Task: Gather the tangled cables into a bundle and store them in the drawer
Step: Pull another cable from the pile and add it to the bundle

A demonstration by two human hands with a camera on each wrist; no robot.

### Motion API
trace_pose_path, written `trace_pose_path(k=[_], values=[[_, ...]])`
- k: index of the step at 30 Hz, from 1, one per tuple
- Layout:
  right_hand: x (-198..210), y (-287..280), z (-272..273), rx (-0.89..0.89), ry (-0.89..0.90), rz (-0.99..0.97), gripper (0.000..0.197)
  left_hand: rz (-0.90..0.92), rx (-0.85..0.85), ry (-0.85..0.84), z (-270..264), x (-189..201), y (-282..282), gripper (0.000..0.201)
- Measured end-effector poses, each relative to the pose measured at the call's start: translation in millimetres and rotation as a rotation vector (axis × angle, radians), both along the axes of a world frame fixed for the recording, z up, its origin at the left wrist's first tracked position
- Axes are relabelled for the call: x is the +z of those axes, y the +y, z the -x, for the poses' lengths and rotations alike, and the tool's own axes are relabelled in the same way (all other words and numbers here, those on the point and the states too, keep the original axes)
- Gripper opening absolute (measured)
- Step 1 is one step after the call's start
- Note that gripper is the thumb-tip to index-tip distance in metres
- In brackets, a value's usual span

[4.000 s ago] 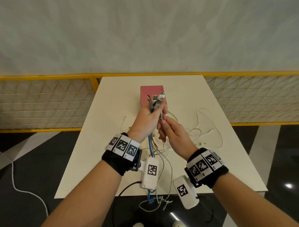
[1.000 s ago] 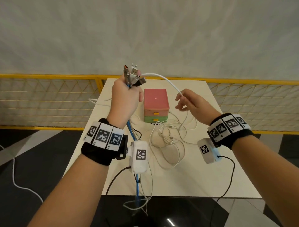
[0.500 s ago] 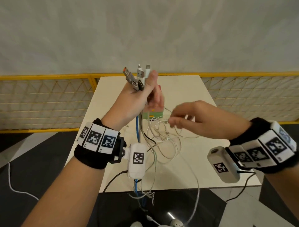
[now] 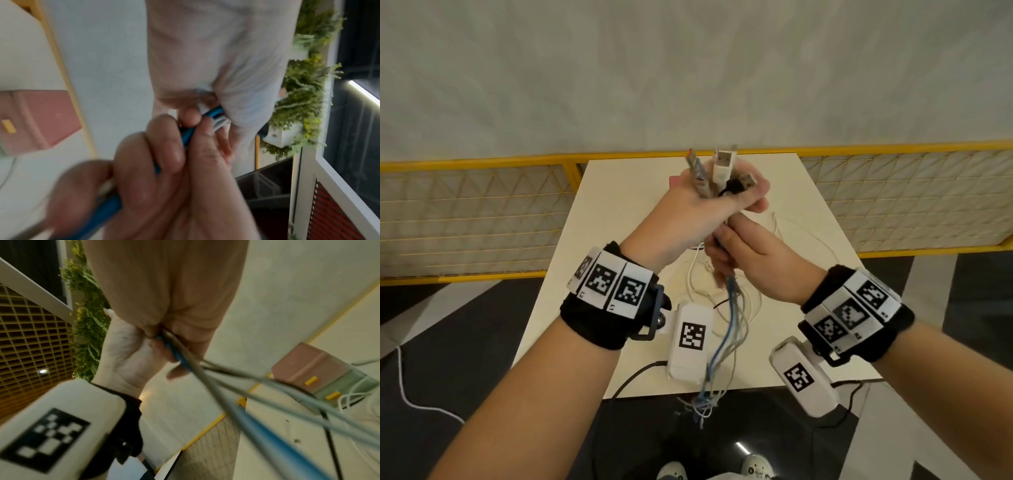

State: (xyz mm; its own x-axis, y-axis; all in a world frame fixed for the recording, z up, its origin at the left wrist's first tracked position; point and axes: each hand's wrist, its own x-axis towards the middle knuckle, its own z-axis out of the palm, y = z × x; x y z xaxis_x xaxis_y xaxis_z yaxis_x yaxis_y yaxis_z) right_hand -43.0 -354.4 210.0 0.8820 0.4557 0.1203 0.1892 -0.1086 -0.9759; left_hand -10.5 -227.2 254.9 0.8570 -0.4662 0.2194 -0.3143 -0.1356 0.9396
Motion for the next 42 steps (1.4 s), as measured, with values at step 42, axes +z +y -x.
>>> trace_pose_path(k=[42], values=[[-141, -1, -14, 0.224, 0.321, 0.765, 0.021, 0.460, 0.261, 0.259, -11, 5, 19, 0.051]])
